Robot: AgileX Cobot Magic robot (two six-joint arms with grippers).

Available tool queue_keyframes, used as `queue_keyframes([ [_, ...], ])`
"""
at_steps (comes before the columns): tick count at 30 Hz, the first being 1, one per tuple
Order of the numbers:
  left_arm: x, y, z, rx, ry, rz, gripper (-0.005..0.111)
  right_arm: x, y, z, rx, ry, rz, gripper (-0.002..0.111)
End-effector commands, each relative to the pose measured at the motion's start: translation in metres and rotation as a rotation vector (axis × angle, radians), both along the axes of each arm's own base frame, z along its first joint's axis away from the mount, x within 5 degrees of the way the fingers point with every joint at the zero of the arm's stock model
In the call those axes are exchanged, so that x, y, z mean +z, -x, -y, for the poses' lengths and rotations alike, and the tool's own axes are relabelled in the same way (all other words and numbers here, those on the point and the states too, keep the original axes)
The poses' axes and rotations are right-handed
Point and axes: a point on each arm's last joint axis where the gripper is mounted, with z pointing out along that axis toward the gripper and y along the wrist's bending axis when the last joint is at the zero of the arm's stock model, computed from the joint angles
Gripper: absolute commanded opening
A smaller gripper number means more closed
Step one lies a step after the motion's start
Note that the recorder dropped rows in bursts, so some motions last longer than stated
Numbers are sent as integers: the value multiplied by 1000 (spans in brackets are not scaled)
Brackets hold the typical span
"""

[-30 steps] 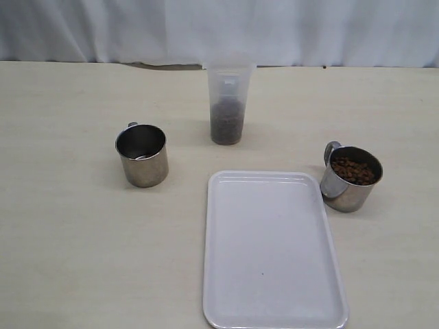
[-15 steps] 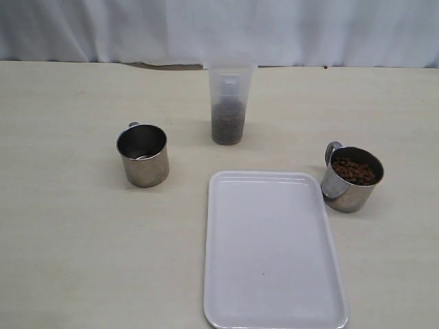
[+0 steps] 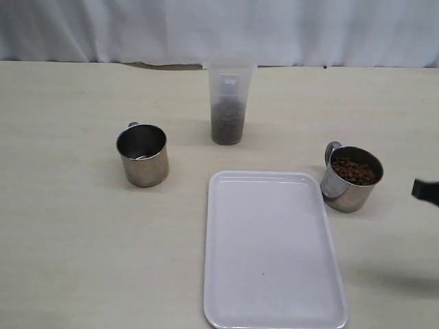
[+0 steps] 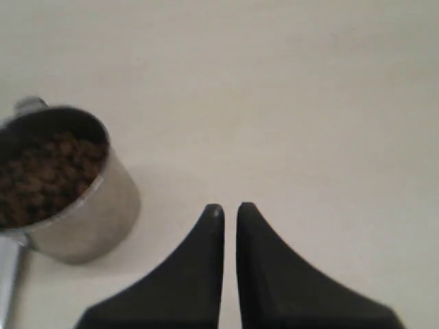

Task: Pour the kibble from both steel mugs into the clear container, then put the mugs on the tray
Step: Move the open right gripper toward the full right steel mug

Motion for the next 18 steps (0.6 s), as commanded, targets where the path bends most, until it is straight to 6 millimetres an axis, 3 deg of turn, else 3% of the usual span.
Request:
queue_keyframes([
  [1, 0, 0, 0, 0, 12, 13, 0, -27, 18, 7, -33, 68, 61, 5],
  [5, 0, 0, 0, 0, 12, 13, 0, -41, 25, 4, 8, 61, 70, 5],
  [18, 0, 0, 0, 0, 12, 13, 0, -63, 8, -10, 165, 42, 108, 5],
])
